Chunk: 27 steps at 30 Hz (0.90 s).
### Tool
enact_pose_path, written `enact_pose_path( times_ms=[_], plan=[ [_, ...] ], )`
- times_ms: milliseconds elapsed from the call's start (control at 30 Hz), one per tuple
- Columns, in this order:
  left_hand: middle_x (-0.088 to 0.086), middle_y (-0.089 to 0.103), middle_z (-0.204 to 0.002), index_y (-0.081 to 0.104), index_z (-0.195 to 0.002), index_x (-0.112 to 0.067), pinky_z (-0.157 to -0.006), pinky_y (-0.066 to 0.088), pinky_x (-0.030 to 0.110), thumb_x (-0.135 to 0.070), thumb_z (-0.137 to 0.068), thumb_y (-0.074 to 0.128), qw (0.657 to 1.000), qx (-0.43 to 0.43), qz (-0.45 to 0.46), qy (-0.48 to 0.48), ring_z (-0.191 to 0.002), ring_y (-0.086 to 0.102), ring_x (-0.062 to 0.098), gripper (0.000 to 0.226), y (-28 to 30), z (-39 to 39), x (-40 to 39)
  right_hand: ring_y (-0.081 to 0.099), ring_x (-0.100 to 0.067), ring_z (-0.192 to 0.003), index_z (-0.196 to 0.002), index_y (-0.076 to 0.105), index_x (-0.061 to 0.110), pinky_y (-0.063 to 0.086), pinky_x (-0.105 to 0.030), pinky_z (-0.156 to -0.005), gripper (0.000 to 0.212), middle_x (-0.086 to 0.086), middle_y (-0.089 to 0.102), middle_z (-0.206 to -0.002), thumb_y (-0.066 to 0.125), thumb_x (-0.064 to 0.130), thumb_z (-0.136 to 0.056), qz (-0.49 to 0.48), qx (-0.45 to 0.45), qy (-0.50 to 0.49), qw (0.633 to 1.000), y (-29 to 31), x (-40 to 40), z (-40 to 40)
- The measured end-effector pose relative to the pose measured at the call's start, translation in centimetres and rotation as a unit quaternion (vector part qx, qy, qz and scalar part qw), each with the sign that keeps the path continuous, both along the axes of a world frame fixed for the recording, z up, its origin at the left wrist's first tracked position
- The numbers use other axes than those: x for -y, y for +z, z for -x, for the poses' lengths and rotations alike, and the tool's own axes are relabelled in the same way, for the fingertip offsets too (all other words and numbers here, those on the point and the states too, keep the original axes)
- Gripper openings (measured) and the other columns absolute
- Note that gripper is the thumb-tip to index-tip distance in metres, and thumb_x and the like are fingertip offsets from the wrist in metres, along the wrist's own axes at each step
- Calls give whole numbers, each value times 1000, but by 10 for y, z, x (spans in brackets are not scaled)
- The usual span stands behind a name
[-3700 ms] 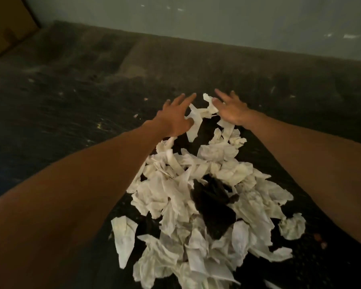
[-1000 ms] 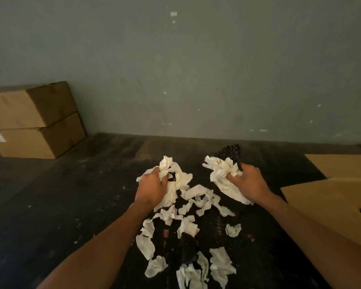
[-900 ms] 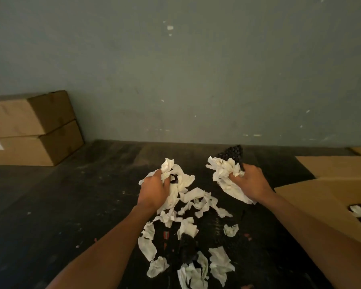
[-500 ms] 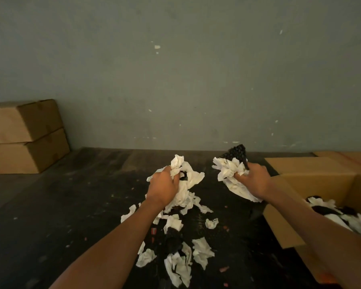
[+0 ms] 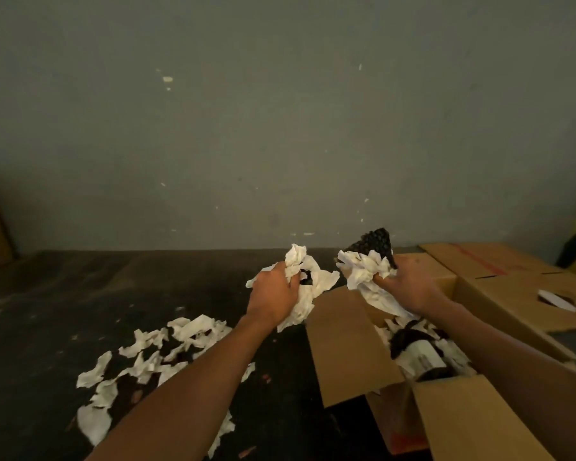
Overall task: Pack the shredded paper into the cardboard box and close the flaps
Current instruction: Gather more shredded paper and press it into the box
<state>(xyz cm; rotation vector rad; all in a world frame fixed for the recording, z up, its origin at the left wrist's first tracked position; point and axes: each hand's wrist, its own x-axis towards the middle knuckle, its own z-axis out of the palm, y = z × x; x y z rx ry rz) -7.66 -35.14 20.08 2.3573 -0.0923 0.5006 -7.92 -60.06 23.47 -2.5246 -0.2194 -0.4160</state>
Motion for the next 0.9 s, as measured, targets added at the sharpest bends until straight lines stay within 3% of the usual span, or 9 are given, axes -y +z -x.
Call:
enact_pose_path(
  times_ms=[67,167,233,400,500,600,733,833,900],
  plan=[
    [9,68,-109,60,-120,-10,-84,51,33,-32,-100,46,1000,-7,3,-11,-100,64,23,33,-5,-16,43,54,-13,-72,-93,60,18,32,-18,-54,12,7,58,-76,63,29,-91,7,-8,0,1000,-7,38,-10],
    [9,70,-105,62,-117,-10,-85,55,39,-34,-99,46,999,-18,14,-24,-96,66,24,33,-12,-39,103,63,-21,-90,-107,65,12,50,-34,-74,29,-3,68,-97,64,35,-89,16,-37,-2,999,-27,95,-35],
    [8,70,-107,62,-117,-11,-87,55,40,-34,-99,46,999,-39,6,-35,-97,66,24,33,-19,-51,140,64,-24,-91,-109,65,11,53,-41,-80,34,-8,70,-101,65,37,-87,31,-65,-6,997,-44,129,-51],
    [14,67,-115,62,-120,-11,-91,50,40,-34,-98,45,995,-85,-13,-52,-106,61,32,36,-49,-73,210,59,-22,-83,-110,60,8,44,-31,-62,38,-6,65,-94,66,39,-87,38,-118,-22,992,-81,183,-81],
    [14,67,-116,62,-120,-12,-89,48,36,-38,-99,42,987,-140,-34,-71,-106,60,32,39,-67,-84,238,62,-26,-95,-113,62,14,51,-37,-79,38,-10,68,-106,64,43,-87,53,-156,-23,986,-101,202,-95],
    [9,64,-119,58,-123,-15,-91,48,37,-48,-96,42,969,-221,-18,-108,-111,59,30,45,-83,-97,255,61,-26,-105,-123,58,19,48,-35,-85,42,-8,66,-118,63,42,-88,64,-198,-8,978,-112,216,-105],
    [10,51,-137,40,-140,-12,-81,42,32,-58,-89,54,924,-347,-37,-158,-120,53,29,70,-94,-108,272,53,-24,-121,-139,42,19,43,-29,-94,63,-6,55,-136,69,36,-85,59,-265,48,961,-109,232,-118],
    [5,36,-153,26,-150,-15,-96,40,32,-65,-80,63,899,-393,-58,-186,-134,42,28,93,-101,-114,276,50,-19,-124,-141,40,24,41,-29,-96,78,2,49,-142,78,41,-75,44,-317,72,945,-101,244,-124],
    [-1,23,-159,15,-155,-27,-107,34,36,-75,-68,67,879,-428,-72,-197,-144,28,28,113,-103,-117,276,43,-22,-132,-146,32,29,40,-30,-96,87,0,39,-150,79,43,-74,35,-356,73,931,-94,251,-126]
  ],
)
